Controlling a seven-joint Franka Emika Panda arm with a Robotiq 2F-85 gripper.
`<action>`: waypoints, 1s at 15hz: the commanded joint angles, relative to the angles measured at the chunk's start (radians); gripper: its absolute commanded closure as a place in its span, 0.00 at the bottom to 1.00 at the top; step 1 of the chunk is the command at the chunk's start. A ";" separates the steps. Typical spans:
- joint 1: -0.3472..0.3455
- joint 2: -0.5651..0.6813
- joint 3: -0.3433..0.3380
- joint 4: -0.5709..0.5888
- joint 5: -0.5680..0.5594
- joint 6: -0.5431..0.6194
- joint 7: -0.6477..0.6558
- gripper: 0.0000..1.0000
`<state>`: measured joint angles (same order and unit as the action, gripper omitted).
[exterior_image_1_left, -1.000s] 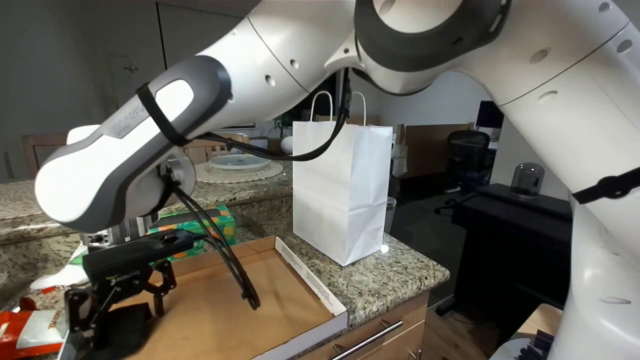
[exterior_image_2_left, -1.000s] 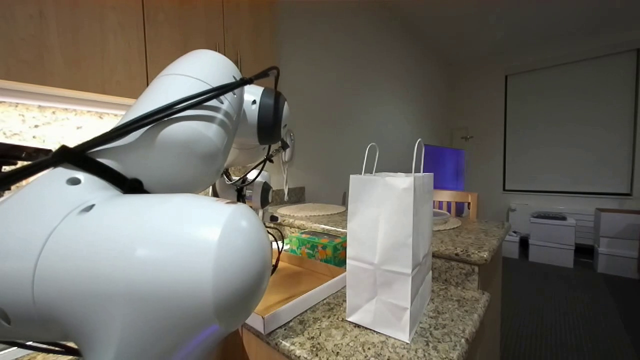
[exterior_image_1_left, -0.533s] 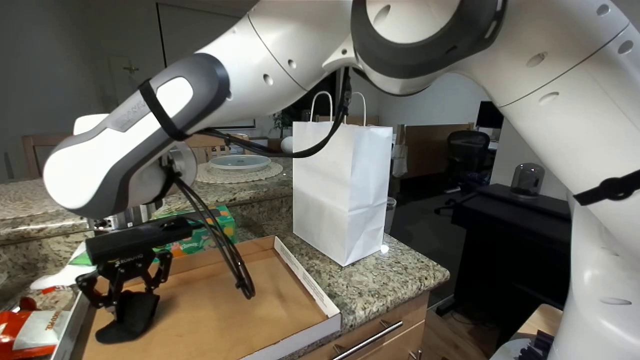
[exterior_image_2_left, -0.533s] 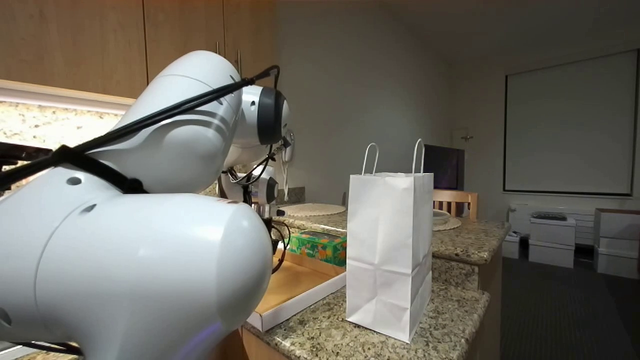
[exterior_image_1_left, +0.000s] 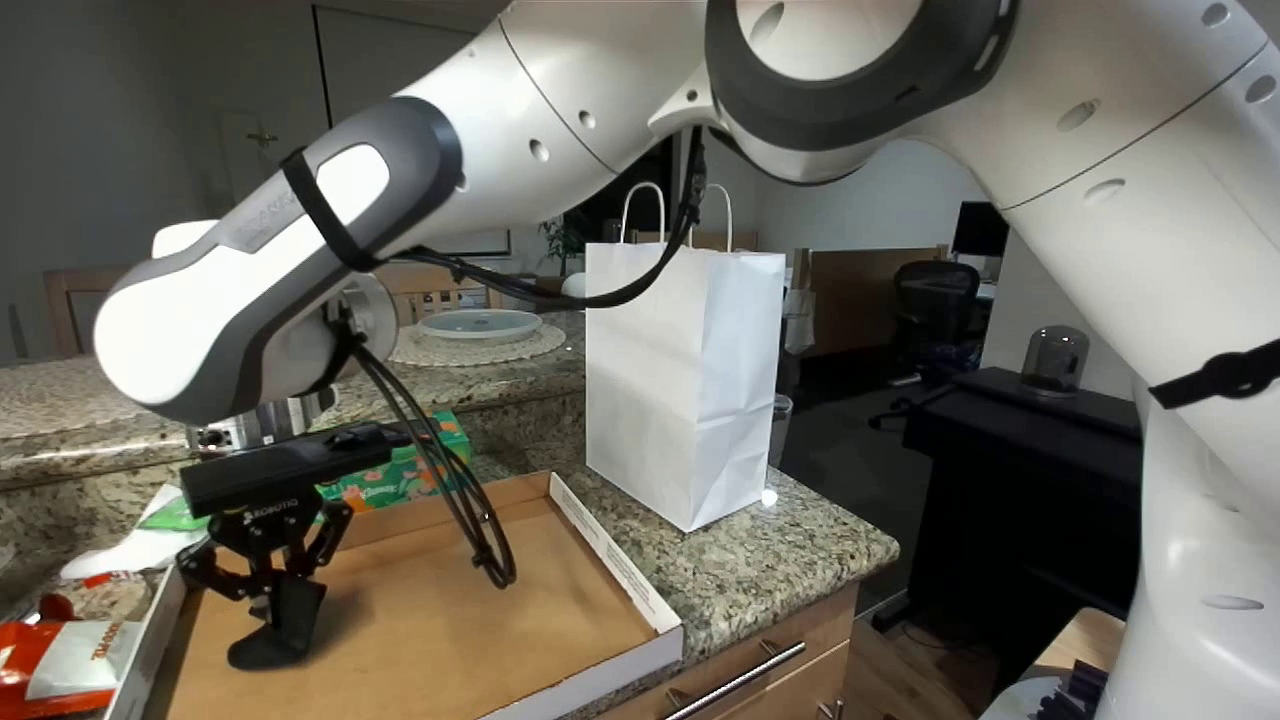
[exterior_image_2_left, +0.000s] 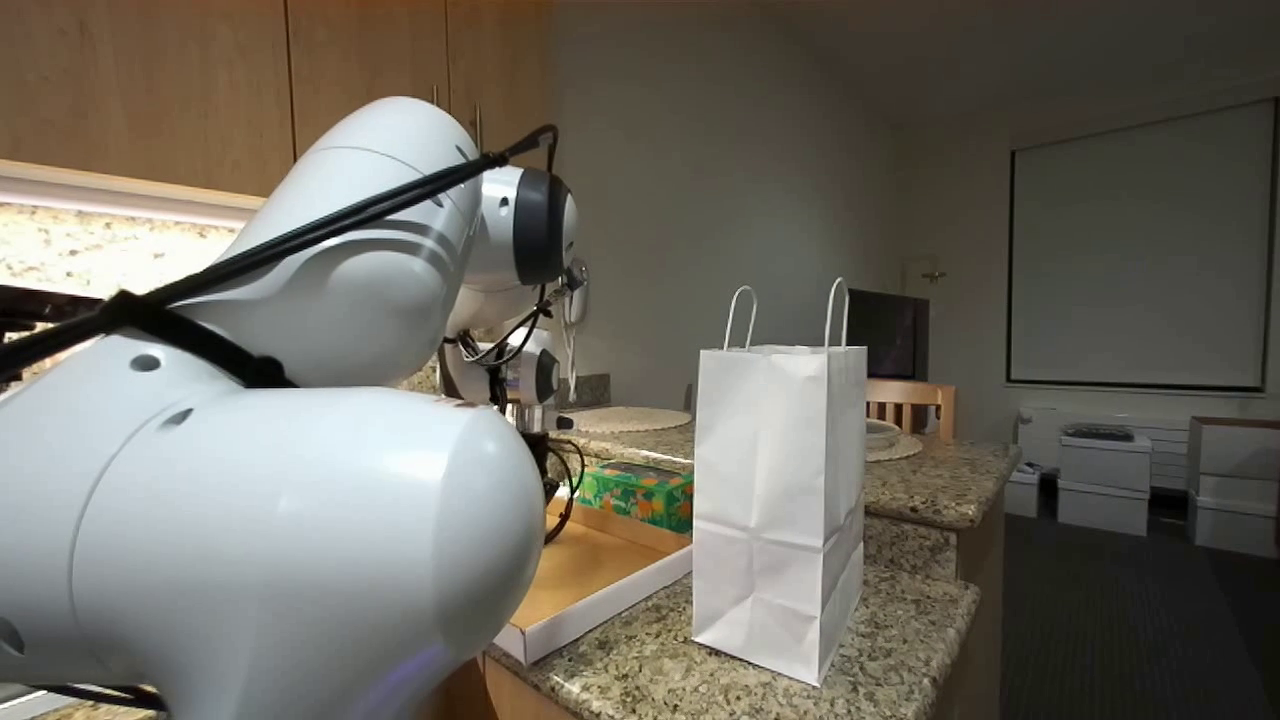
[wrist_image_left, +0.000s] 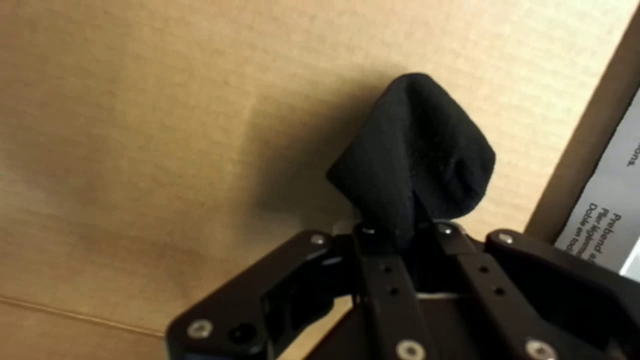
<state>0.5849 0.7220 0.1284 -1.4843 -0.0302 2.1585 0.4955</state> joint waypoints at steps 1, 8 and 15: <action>-0.004 -0.143 -0.019 -0.085 -0.023 -0.051 0.036 0.89; -0.031 -0.398 -0.025 -0.043 -0.160 -0.270 -0.001 0.89; -0.197 -0.664 -0.001 -0.024 -0.146 -0.415 -0.035 0.90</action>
<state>0.4763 0.1655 0.1050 -1.4799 -0.2077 1.7795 0.4933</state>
